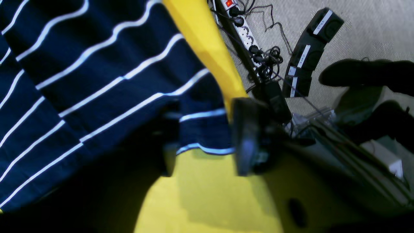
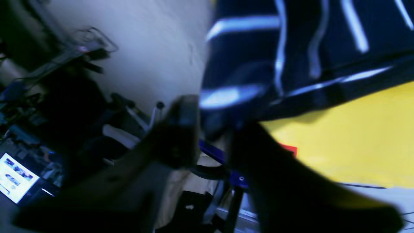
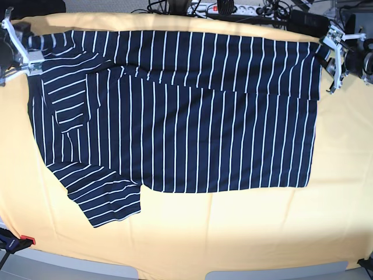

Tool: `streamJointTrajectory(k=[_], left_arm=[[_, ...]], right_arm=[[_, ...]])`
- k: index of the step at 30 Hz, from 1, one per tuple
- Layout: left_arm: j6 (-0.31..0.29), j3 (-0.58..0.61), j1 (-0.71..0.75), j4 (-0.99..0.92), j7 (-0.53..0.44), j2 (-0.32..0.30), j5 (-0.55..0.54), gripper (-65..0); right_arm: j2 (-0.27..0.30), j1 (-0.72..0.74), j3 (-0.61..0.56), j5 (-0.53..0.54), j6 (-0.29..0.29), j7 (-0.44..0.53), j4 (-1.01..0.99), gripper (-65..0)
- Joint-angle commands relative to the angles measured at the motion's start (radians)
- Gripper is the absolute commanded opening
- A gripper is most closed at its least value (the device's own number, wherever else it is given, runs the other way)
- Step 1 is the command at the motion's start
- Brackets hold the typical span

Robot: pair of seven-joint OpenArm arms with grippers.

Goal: Fold the T-shirt properly
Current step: 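Pull the folded edge back with both grippers to flatten the shirt, then release the shirt and move the left gripper to the hem corner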

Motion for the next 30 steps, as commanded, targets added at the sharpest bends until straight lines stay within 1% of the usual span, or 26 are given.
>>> streamJointTrajectory(k=[1,3,7,12,15,18,24,26,27,28,30], left_arm=[[-0.004,-0.011,-0.018,0.005,-0.009,-0.011,-0.031,-35.3],[-0.004,-0.011,-0.047,0.005,-0.010,-0.011,-0.072,-35.3],[-0.004,-0.011,-0.104,0.006,-0.010,-0.011,-0.146,-35.3],[-0.004,-0.011,-0.136,0.006,-0.010,-0.011,-0.160,-35.3],[-0.004,-0.011,-0.165,0.006,-0.009,-0.011,-0.180,-35.3],[-0.004,-0.011,-0.204,0.006,-0.009,-0.011,-0.218,-35.3],[-0.004,-0.011,-0.312,0.006,-0.008,-0.011,-0.303,-35.3],[-0.004,-0.011,-0.358,0.006,0.003,-0.011,-0.372,-35.3],[-0.004,-0.011,-0.380,0.003,0.027,-0.011,-0.429,-35.3],[-0.004,-0.011,-0.399,0.001,0.074,-0.011,-0.503,-35.3],[-0.004,-0.011,-0.442,-0.013,0.234,-0.011,-0.707,-35.3]], right_arm=[[0.001,0.012,0.010,0.024,0.008,-0.012,0.006,-43.3],[0.001,0.017,0.010,0.024,0.026,-0.012,0.006,-42.3],[0.001,0.019,0.010,0.024,0.026,-0.012,0.013,-42.3],[0.001,0.040,0.010,0.024,0.026,-0.012,0.049,-42.3],[0.001,0.136,0.010,0.024,0.027,-0.012,0.079,-42.3],[0.001,0.273,0.010,0.024,0.044,-0.012,0.113,-42.3],[0.001,0.518,0.010,0.024,0.044,-0.012,0.121,-42.3],[0.001,0.592,0.010,0.024,0.044,-0.012,0.121,-42.3],[0.001,0.630,0.010,0.024,0.044,-0.012,0.117,-42.3],[0.001,0.667,0.010,0.024,0.043,-0.012,0.107,-42.3],[0.001,0.733,0.010,0.024,0.042,-0.012,0.069,-42.3]])
